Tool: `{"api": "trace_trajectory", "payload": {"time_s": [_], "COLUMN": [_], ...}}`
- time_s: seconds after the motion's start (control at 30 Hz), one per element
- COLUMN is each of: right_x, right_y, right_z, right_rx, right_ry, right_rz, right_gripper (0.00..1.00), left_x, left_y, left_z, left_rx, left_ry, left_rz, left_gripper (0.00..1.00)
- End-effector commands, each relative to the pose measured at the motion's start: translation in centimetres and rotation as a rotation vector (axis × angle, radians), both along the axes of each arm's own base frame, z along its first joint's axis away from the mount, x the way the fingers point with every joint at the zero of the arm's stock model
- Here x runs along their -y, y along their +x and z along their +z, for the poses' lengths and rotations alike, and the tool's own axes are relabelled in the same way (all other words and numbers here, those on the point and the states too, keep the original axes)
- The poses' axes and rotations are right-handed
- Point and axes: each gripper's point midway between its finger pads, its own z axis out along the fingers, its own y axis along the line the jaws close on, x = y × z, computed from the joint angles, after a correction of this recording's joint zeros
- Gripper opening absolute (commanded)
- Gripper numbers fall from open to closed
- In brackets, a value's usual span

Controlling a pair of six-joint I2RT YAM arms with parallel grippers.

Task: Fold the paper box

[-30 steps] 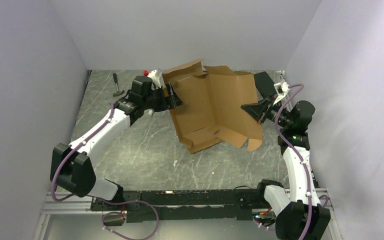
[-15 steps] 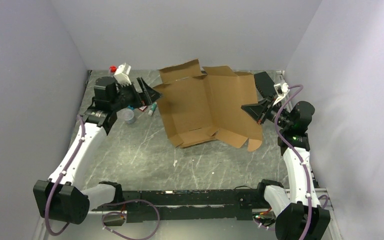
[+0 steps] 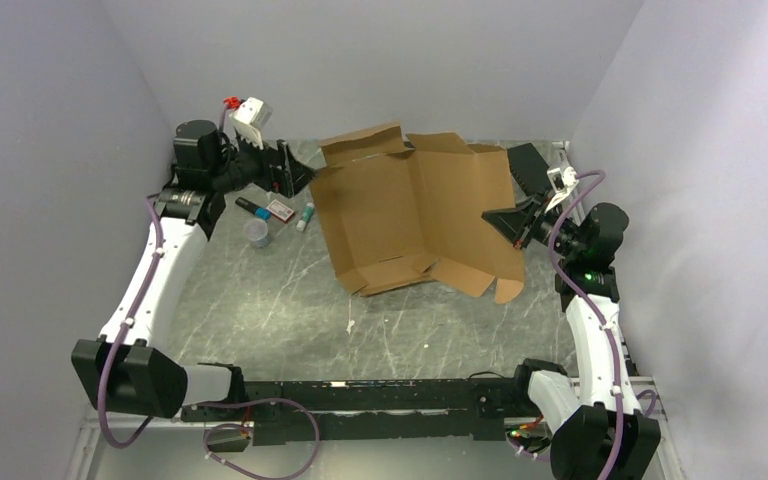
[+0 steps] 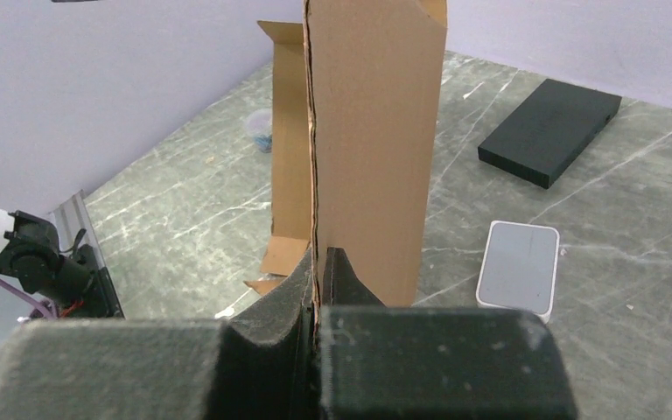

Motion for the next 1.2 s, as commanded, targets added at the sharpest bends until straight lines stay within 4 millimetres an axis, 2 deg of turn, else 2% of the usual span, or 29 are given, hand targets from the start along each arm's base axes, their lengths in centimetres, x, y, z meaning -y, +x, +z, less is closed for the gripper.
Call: {"api": "trace_trajectory", "payload": {"time_s": [0.0,0.23,0.33,0.5,0.57,0.87,1.0,1.03,1.1,1.17], "right_x": [0.0,-0.1,-0.1,-0.1,0.0,-0.1,-0.1,-0.1,-0.1,-0.1], "right_y": [-0.1,-0.2,-0.2,-0.2,-0.2,-0.2,-0.2,-0.2,-0.2,-0.2], "right_z": [1.1,1.0,1.0,0.9,0.9,0.9,0.9,0.9,0.9,0.9], "right_rx": [0.071,0.070,0.069,0.066,0.068,0.064,0.065,0.064,0.065,0.063], "right_ry": [-0.015,-0.013,-0.012,-0.011,-0.012,-0.008,-0.008,-0.008,-0.008,-0.007], "right_rz": [0.012,0.020,0.021,0.022,0.022,0.026,0.026,0.027,0.025,0.023], "right_gripper": [0.00,0.00,0.00,0.00,0.00,0.00,0.00,0.00,0.00,0.00], "left_x": [-0.1,1.2,2.2,6.0,7.0,8.0,8.4,8.5,9.0,9.2], "left_y": [2.1,4.9,5.9,6.7,7.3,9.2,9.5,9.5,9.3,8.9], "left_z": [3.5,4.7,4.9,3.2,2.6,0.0,-0.4,-0.5,-0.6,-0.5], "left_rx": [0.258,0.349,0.426,0.510,0.539,0.647,0.698,0.705,0.712,0.719], "left_ry": [0.119,0.179,0.241,0.428,0.501,0.742,0.825,0.843,0.868,0.881], "left_rz": [-0.058,-0.164,-0.199,-0.270,-0.265,-0.185,-0.144,-0.139,-0.139,-0.136], "left_gripper": [0.99,0.99,0.96,0.88,0.83,0.61,0.42,0.35,0.14,0.03]}}
